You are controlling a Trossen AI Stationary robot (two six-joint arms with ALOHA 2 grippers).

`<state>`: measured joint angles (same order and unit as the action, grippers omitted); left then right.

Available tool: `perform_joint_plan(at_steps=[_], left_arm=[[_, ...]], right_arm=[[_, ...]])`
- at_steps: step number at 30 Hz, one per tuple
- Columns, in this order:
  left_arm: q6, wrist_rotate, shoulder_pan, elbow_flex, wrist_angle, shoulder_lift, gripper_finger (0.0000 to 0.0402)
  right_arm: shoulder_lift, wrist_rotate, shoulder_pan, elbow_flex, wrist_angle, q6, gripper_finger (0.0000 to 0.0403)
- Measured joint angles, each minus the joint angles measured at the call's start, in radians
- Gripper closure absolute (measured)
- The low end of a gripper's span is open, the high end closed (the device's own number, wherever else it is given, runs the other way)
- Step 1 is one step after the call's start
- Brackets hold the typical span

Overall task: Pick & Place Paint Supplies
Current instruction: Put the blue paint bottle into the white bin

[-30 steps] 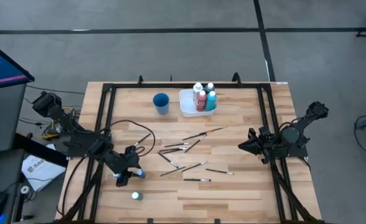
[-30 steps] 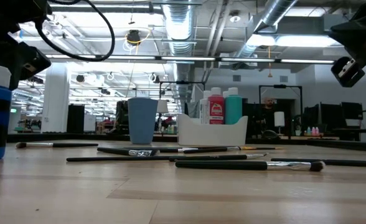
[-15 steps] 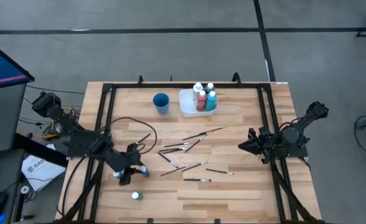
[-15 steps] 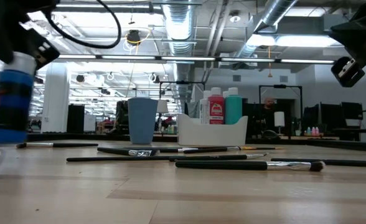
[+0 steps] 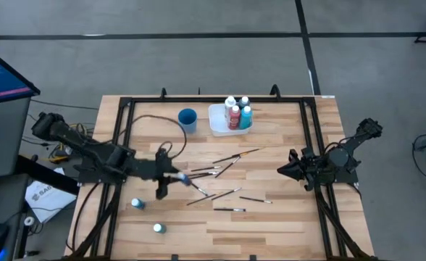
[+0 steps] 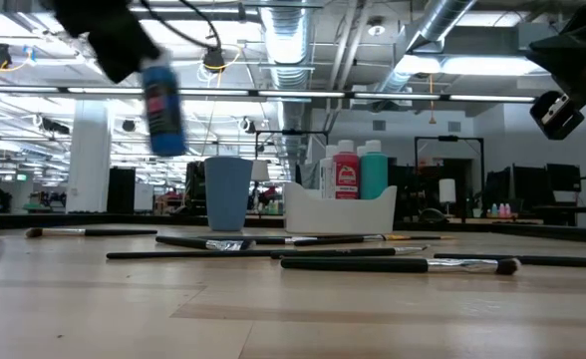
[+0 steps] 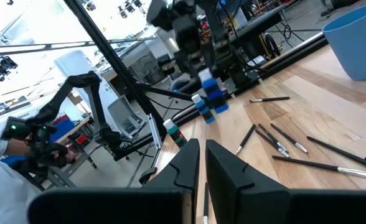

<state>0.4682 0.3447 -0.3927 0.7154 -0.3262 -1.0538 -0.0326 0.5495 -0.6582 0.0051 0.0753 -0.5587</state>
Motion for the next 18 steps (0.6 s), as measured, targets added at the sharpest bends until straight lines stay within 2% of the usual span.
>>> perform_joint_plan(at_steps=[4,10,18], left_arm=[[-0.114,0.0,0.087,0.041,-0.001,0.0,0.0298],[-0.149,-0.004,0.254,0.097,0.003,0.0,0.0296],[-0.15,0.0,0.488,0.188,0.127,-0.069,0.0295]], right_arm=[[0.0,0.0,0.0,0.0,0.0,0.0,0.0383],[0.0,0.0,0.0,0.0,0.0,0.0,0.0379],[0.0,0.0,0.0,0.0,0.0,0.0,0.0381]])
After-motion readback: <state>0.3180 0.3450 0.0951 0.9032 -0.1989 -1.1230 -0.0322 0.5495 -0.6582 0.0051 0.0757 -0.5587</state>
